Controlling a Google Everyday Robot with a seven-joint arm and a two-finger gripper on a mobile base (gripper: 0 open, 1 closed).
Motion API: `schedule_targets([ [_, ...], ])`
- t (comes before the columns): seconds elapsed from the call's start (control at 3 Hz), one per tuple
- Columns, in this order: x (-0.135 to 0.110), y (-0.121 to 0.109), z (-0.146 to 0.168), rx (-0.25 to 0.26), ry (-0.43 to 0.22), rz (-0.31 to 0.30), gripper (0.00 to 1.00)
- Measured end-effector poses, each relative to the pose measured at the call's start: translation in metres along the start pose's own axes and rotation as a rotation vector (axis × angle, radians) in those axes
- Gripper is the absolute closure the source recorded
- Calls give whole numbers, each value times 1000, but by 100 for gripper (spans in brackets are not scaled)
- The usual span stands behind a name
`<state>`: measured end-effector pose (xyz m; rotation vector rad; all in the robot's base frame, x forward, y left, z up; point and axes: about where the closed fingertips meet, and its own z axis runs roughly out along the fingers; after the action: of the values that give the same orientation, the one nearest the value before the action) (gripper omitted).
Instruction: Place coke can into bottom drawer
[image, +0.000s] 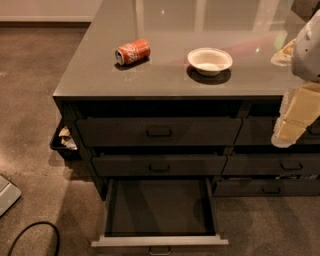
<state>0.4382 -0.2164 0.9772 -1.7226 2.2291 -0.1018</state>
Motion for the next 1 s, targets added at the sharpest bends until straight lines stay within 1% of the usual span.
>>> schedule_targets([
  [0.33,0,0,0,0,0,0,0],
  [0.67,0,-4,-2,11,-27,24,0],
  [1.0,-4,-14,-4,28,-87,84,0],
])
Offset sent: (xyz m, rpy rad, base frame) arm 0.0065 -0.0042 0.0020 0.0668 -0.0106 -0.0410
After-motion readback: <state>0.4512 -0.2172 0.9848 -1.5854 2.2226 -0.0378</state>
